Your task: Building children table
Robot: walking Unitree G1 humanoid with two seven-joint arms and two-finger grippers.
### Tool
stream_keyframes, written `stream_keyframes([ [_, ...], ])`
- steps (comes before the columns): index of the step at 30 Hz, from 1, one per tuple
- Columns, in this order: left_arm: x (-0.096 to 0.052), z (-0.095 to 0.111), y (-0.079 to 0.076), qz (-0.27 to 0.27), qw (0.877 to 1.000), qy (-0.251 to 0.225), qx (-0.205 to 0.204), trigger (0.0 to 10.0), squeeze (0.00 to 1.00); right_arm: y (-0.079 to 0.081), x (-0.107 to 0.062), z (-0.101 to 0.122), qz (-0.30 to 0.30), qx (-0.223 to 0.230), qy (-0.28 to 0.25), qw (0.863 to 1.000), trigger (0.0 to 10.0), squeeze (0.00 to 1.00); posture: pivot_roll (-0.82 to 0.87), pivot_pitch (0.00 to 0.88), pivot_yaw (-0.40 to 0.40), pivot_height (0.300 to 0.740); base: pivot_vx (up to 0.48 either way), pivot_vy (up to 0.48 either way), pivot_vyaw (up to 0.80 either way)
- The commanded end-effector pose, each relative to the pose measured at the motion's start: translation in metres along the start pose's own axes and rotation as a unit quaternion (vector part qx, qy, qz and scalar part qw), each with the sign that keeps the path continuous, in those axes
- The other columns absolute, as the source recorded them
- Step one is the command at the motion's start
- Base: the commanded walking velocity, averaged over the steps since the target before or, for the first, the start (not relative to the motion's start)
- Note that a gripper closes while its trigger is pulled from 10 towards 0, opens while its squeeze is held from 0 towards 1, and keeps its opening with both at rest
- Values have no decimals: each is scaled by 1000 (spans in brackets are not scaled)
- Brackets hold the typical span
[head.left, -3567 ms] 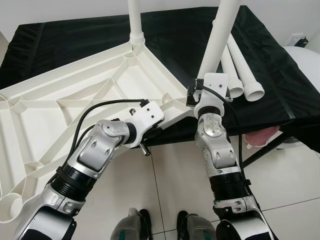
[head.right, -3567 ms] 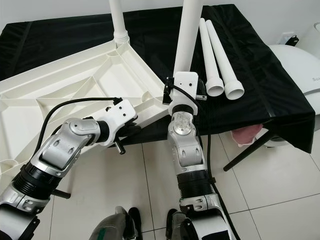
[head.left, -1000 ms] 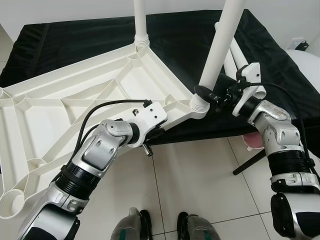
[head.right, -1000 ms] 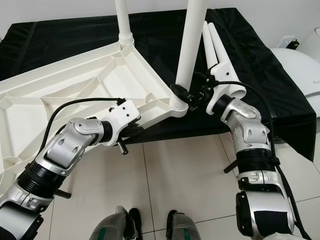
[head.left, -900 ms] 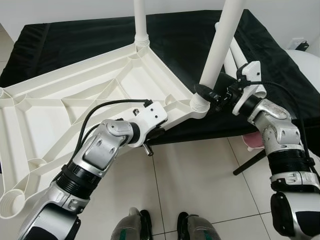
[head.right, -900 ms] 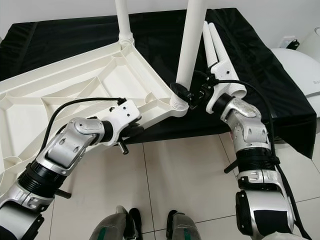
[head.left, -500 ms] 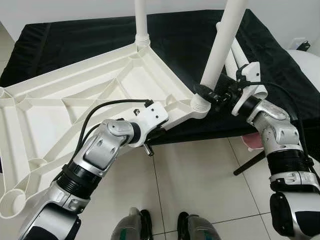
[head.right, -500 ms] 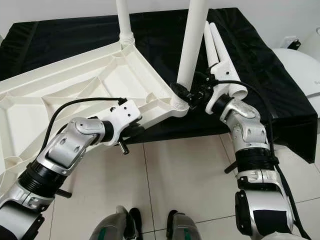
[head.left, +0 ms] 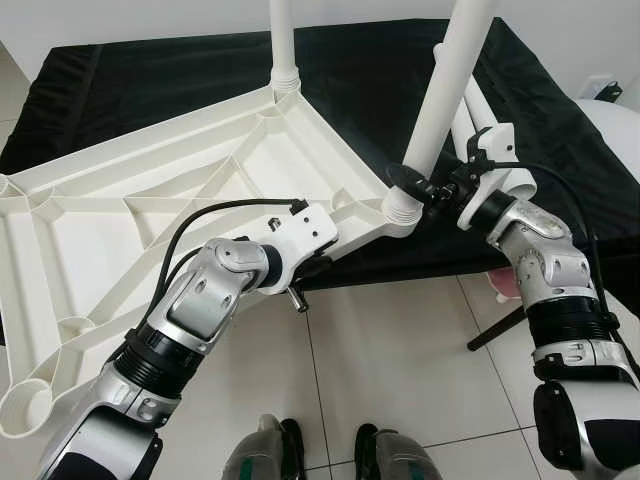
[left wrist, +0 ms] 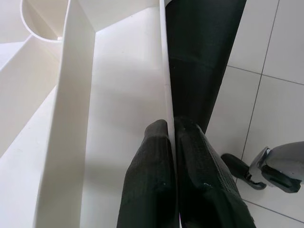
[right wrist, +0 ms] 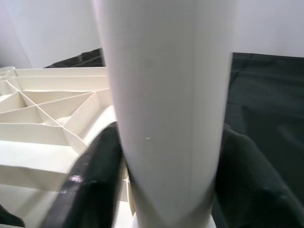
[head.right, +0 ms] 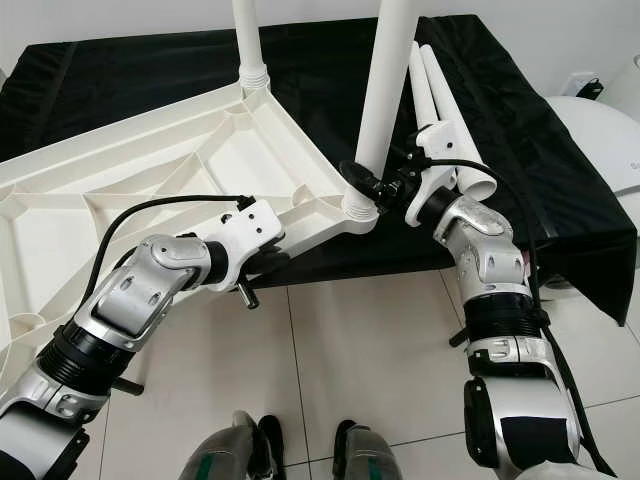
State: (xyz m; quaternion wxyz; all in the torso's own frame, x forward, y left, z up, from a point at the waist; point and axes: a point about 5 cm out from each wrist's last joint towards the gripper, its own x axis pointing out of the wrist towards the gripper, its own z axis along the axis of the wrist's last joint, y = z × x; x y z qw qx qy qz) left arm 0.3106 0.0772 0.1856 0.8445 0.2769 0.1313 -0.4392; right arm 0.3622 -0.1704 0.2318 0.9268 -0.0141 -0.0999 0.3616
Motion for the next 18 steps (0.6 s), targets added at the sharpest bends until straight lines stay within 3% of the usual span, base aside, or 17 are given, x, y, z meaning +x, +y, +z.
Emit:
stream_keyframes([
  [1,-2,-2,3,29,999,11,16,10000,0,0,0,1,-3,5,-6,1000,0,0,-87,158,39,740,0,0,0],
  [2,-2,-2,3,29,999,12,16,10000,0,0,0,1,-3,4,-6,1000,10000,0,-87,158,39,740,0,0,0],
  [18,-2,-2,4,29,999,11,18,10000,0,7,-1,-1,-36,17,-24,999,10000,0,-91,160,41,740,0,0,0],
])
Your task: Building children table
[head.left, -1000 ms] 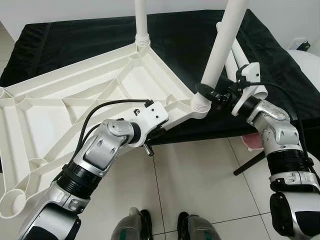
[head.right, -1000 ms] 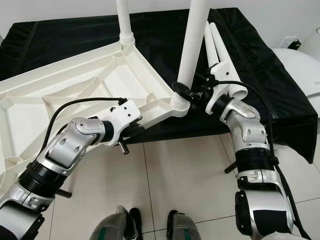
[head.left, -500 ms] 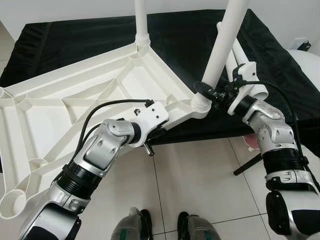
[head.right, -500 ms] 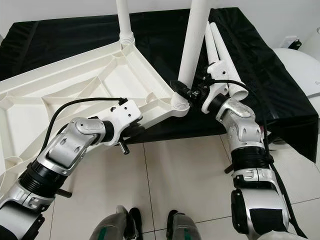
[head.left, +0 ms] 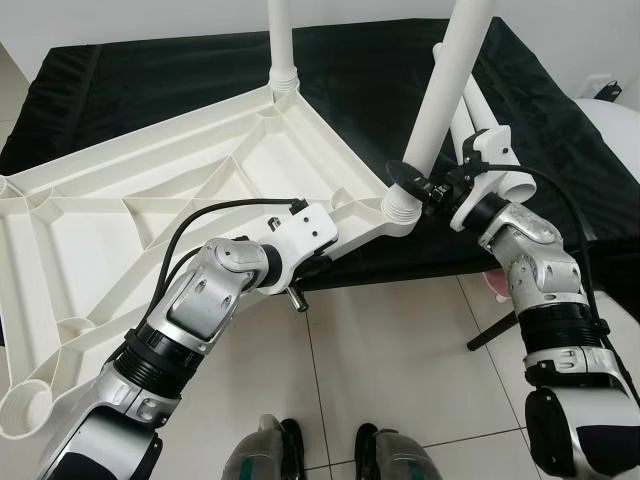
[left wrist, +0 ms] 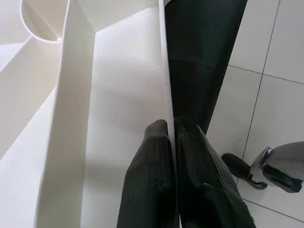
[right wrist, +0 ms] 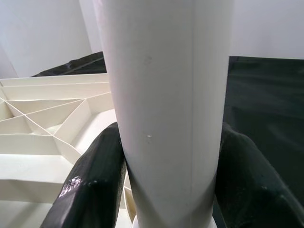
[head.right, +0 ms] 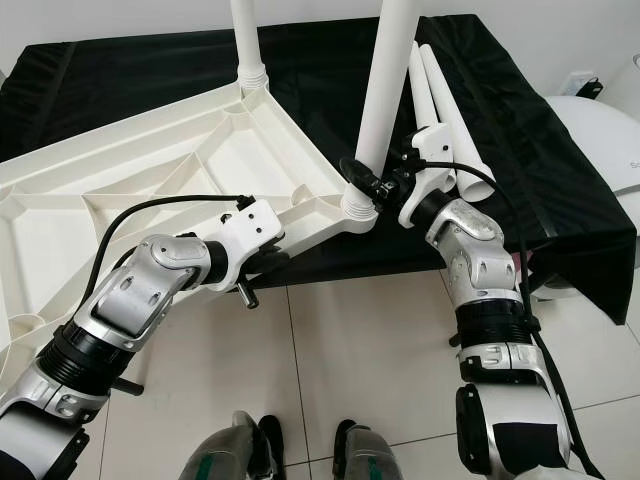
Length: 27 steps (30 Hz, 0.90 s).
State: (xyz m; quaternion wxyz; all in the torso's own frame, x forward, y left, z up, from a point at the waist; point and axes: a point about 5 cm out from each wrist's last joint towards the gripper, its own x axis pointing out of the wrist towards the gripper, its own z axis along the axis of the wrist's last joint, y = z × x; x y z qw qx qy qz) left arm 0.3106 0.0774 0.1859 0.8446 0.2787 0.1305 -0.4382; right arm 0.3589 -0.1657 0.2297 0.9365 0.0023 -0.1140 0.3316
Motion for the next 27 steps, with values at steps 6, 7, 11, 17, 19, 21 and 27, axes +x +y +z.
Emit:
stream_keyframes([
  [6,-2,-2,5,29,999,10,15,10000,0,9,-1,3,-34,10,-24,999,10000,0,-93,166,41,740,0,0,0],
  [7,-2,-2,5,29,999,10,15,10000,0,9,-1,3,-34,10,-24,999,10000,0,-93,166,41,740,0,0,0],
  [11,-2,-2,5,29,999,11,15,10000,0,19,1,7,-53,14,-42,998,10000,0,-93,170,42,740,0,0,0],
  [17,-2,-2,5,29,999,11,15,10000,0,27,2,6,-65,12,-47,997,10000,0,-94,174,42,740,0,0,0],
  [19,-2,-2,5,29,999,11,15,10000,0,30,3,7,-79,10,-50,996,10000,0,-94,178,43,740,0,0,0],
  [21,-2,-2,5,30,999,11,15,10000,0,33,4,7,-88,11,-52,995,10000,0,-94,178,43,740,0,0,0],
  [27,-3,-2,6,31,999,12,15,10000,0,46,9,8,-127,7,-62,990,10000,0,-89,179,43,740,0,0,0],
])
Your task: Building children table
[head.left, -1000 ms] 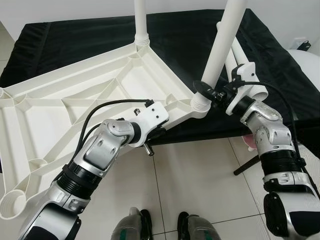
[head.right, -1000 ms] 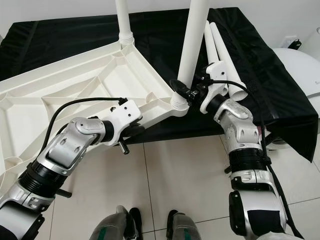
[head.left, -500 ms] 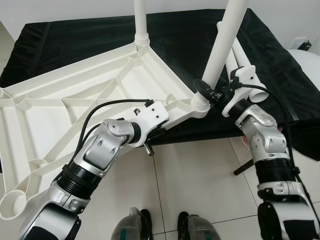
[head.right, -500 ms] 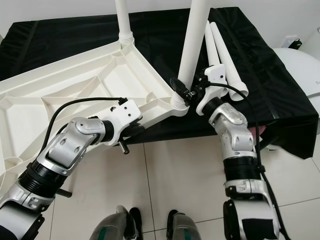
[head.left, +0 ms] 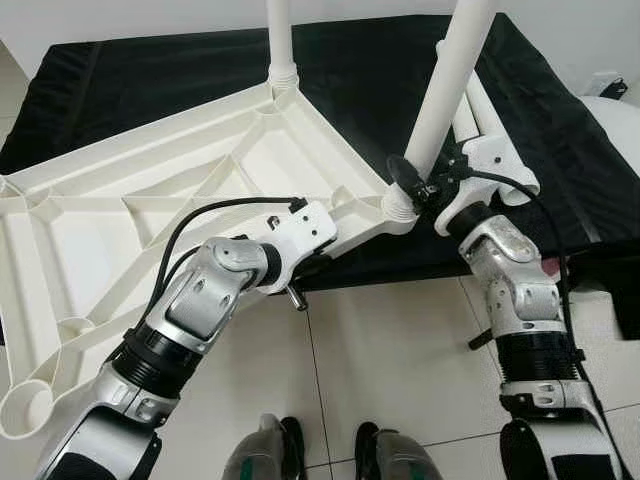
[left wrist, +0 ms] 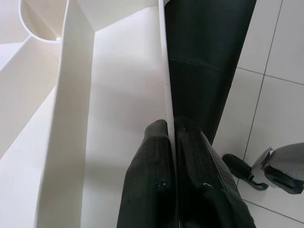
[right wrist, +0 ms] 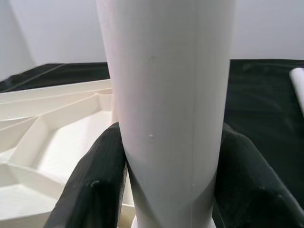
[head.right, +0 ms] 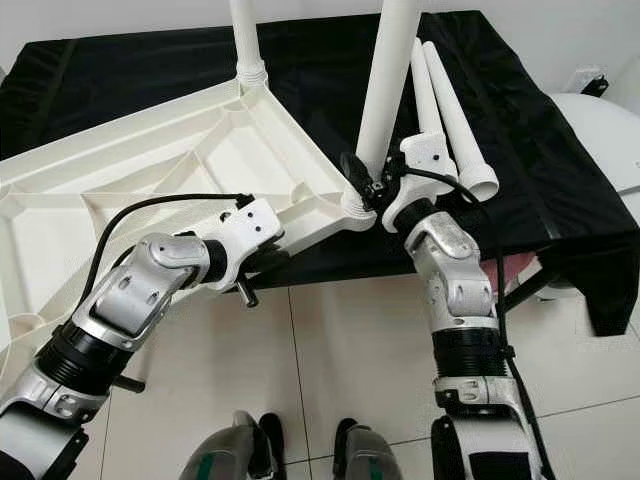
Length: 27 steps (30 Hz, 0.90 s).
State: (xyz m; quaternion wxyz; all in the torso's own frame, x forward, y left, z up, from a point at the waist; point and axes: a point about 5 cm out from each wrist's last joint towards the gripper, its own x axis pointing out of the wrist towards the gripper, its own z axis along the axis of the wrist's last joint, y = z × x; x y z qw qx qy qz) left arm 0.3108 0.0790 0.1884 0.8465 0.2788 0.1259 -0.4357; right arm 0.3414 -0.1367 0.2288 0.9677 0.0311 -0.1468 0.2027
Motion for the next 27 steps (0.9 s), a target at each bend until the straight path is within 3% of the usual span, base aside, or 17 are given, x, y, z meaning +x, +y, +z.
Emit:
stream_keyframes([
  [1,-1,-3,4,27,999,15,14,10000,0,13,2,7,7,10,-24,1000,10000,0,-89,179,43,740,0,0,0],
  [8,-2,-3,5,29,999,15,13,10000,0,35,2,3,-47,2,-19,999,10000,0,-86,178,44,740,0,0,0],
  [17,-2,-2,6,29,999,15,14,10000,0,45,5,-2,-118,-5,3,993,10000,0,-85,176,45,740,0,0,0],
  [23,-2,-3,5,29,999,15,14,10000,0,45,3,-8,-184,-16,24,983,10000,0,-84,170,42,740,0,0,0],
  [25,-2,-3,5,29,999,14,14,10000,0,46,2,-10,-237,-25,26,971,10000,0,-82,164,41,740,0,0,0],
  [27,-2,-3,4,29,999,14,13,10000,0,46,2,-11,-247,-28,27,968,10000,0,-82,164,41,740,0,0,0],
])
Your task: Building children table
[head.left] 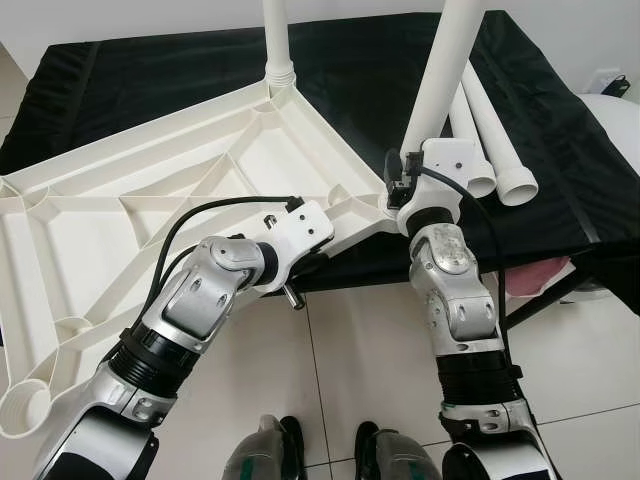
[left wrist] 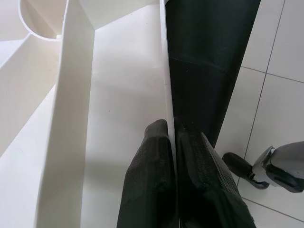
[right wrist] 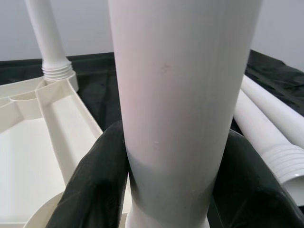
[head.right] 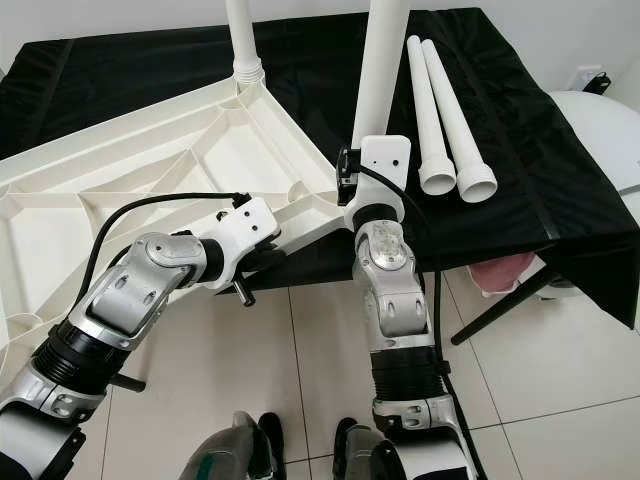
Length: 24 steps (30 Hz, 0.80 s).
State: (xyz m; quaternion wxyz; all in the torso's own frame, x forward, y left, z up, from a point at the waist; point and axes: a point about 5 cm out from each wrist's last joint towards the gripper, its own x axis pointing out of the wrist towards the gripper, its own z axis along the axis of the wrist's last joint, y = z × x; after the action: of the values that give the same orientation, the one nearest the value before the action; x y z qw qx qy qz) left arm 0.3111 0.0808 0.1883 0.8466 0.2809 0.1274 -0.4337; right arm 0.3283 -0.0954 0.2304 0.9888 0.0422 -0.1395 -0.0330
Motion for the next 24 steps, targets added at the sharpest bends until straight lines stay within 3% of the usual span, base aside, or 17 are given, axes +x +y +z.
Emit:
stream_keyframes([
  [1,-1,-2,3,27,1000,11,13,10000,0,2,-4,-11,-24,-12,25,999,10000,0,-82,164,41,740,0,0,0],
  [13,0,-2,2,25,1000,11,13,10000,0,3,-2,-15,-101,-34,37,994,10000,0,-81,153,42,740,0,0,0],
  [21,-1,-2,2,25,1000,11,15,10000,0,5,-2,-20,-109,-30,49,992,10000,0,-77,147,43,740,0,0,0],
  [22,-1,-2,2,25,1000,11,15,10000,0,4,-2,-20,-111,-31,48,992,10000,1000,-77,147,43,740,0,0,0],
  [24,-1,-2,2,25,1000,11,15,10000,0,3,-2,-20,-112,-31,46,992,10000,1000,-77,147,43,740,0,0,0],
])
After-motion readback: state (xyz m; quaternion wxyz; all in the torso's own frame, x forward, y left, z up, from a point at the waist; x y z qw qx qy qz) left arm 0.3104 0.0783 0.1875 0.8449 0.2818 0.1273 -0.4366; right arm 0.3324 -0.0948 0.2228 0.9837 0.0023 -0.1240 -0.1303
